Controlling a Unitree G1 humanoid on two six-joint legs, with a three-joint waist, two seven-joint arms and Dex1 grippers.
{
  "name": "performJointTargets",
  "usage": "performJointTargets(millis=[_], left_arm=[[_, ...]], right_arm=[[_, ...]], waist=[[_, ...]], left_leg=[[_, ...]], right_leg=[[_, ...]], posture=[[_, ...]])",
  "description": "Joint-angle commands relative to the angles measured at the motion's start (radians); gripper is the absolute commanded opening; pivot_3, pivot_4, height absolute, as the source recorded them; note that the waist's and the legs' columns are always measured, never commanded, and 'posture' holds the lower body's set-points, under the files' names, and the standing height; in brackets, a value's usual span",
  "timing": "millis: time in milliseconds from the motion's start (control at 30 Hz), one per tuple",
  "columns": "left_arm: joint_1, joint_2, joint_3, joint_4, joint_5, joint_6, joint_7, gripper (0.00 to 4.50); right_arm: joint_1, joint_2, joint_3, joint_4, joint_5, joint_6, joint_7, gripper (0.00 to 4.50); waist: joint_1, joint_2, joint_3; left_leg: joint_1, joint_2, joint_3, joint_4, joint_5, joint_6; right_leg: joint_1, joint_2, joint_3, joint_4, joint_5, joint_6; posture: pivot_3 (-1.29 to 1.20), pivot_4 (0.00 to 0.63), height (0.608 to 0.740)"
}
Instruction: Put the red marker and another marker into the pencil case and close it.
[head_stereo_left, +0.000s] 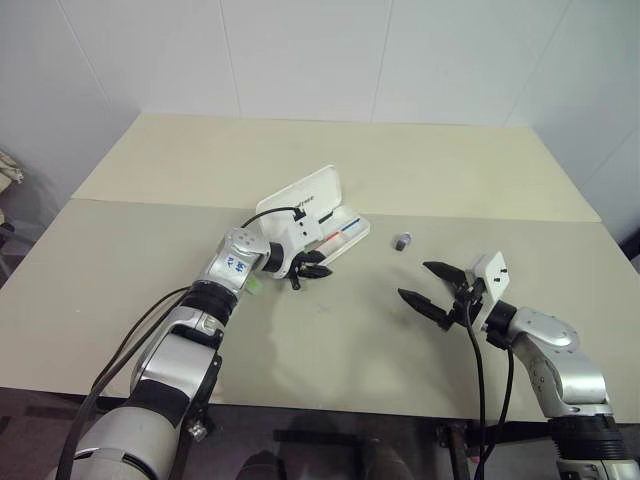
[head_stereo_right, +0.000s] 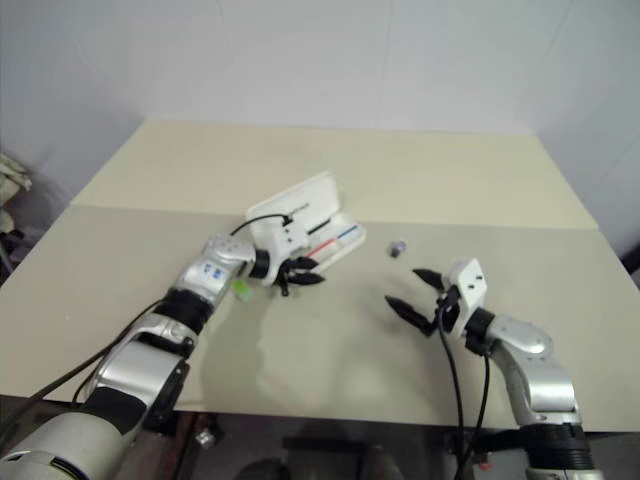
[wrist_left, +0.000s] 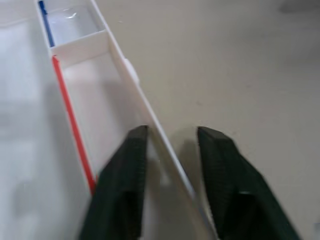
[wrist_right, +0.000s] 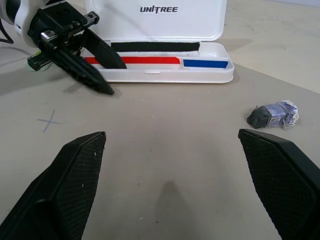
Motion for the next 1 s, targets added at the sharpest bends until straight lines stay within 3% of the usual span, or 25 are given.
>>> performJointTargets(millis=[33,100,533,767,1000], left_arm=[[-0.005,0.006,-0.007,0.002,0.013,0.000,-0.012,0.31],[0.001,0.017,-0.002,-0.010,0.012,-0.002,-0.017,0.01],[0.094,0.136,0.050,-0.213,-0.033,-0.094,-0.042,0.01],[0.236,0.239,0.155,-0.478,-0.168,-0.178,-0.134,0.01],[0.398,0.326,0.227,-0.781,-0.326,-0.076,-0.212,0.01]], right_arm=[[-0.013,-0.001,-0.021,-0.017,0.011,-0.022,-0.002,4.50],[-0.016,0.000,-0.020,-0.015,0.011,-0.022,-0.002,4.50],[-0.027,0.002,-0.015,-0.012,0.010,-0.018,-0.002,4.50],[-0.020,-0.017,-0.024,-0.023,0.023,-0.012,0.023,4.50],[-0.029,-0.089,-0.043,-0.024,0.060,0.009,0.114,4.50]], waist=[[0.002,0.000,0.000],[0.002,0.000,0.000],[-0.008,0.000,0.000],[-0.004,0.000,0.000],[-0.005,0.000,0.000]], left_leg=[[0.000,0.000,0.000,0.000,0.000,0.000],[0.000,0.000,0.000,0.000,0.000,0.000],[0.000,0.001,0.001,-0.004,0.000,0.000],[-0.002,0.001,0.002,-0.007,0.000,0.000],[-0.003,0.001,0.002,-0.007,-0.001,0.001]], right_leg=[[0.000,0.000,0.000,0.000,0.000,0.000],[0.000,0.000,0.000,0.000,0.000,0.000],[-0.003,0.000,0.001,0.000,0.000,0.000],[-0.004,-0.001,0.000,-0.001,0.000,0.000],[-0.004,-0.002,0.000,-0.002,0.000,0.000]], posture=[[0.00,0.150,0.740],[0.00,0.150,0.740],[0.00,0.150,0.740],[0.00,0.150,0.740],[0.00,0.150,0.740]])
